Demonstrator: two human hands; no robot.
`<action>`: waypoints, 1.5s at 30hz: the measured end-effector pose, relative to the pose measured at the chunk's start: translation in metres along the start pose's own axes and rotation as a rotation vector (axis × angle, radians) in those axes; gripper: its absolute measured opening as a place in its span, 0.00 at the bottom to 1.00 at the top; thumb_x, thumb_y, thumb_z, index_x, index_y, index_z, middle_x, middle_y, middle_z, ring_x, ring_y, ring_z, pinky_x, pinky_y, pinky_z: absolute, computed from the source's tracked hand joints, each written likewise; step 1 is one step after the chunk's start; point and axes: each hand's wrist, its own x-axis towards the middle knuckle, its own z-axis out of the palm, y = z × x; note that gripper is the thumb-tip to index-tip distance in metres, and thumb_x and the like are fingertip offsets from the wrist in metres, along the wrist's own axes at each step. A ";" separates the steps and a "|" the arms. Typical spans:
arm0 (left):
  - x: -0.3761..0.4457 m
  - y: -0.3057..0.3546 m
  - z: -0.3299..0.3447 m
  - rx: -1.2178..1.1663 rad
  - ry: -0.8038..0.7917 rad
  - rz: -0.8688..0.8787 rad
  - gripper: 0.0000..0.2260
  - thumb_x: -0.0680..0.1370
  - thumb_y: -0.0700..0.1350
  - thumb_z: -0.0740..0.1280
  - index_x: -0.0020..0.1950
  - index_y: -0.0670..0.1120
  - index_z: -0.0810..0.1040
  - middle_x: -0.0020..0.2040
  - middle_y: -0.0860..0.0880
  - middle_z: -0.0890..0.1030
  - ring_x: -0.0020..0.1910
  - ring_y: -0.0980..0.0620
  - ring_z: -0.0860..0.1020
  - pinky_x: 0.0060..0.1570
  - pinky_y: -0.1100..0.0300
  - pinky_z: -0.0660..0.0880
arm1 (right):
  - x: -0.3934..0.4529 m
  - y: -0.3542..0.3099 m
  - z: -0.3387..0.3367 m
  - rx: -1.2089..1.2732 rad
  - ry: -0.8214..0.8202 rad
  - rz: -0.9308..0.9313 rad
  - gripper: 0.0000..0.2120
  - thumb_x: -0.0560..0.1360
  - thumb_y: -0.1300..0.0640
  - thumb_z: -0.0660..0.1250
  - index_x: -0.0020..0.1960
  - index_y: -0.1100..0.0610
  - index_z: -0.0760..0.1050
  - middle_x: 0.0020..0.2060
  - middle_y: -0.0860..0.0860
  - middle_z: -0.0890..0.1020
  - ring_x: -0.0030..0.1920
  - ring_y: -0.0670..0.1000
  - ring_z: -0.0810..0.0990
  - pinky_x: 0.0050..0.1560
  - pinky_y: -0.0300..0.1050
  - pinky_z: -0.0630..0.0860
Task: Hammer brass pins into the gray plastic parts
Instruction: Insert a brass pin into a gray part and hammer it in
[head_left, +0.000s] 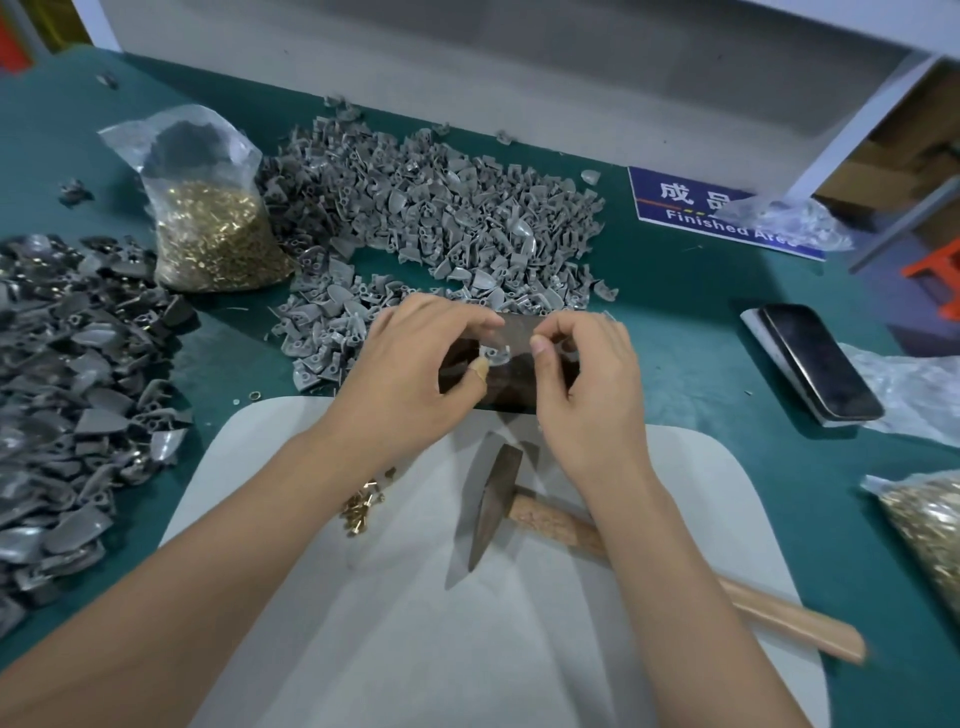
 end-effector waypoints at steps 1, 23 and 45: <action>0.000 0.000 0.000 0.015 0.003 0.009 0.15 0.77 0.48 0.68 0.65 0.57 0.76 0.54 0.64 0.78 0.61 0.61 0.71 0.64 0.57 0.64 | 0.000 -0.001 0.000 -0.033 0.001 -0.010 0.03 0.80 0.62 0.67 0.50 0.55 0.77 0.46 0.44 0.77 0.51 0.54 0.74 0.53 0.58 0.72; -0.001 0.005 -0.003 0.141 -0.072 0.062 0.15 0.80 0.47 0.66 0.65 0.58 0.79 0.59 0.63 0.80 0.63 0.58 0.72 0.61 0.56 0.63 | -0.002 0.003 0.001 -0.003 -0.001 0.010 0.02 0.79 0.61 0.68 0.49 0.55 0.77 0.46 0.46 0.79 0.52 0.52 0.74 0.54 0.58 0.72; -0.005 0.017 -0.002 0.114 -0.222 0.330 0.17 0.79 0.47 0.70 0.68 0.54 0.79 0.65 0.57 0.79 0.70 0.54 0.71 0.68 0.53 0.65 | 0.006 0.012 -0.006 0.246 0.247 0.347 0.04 0.81 0.60 0.67 0.49 0.52 0.77 0.43 0.43 0.81 0.45 0.42 0.78 0.50 0.38 0.73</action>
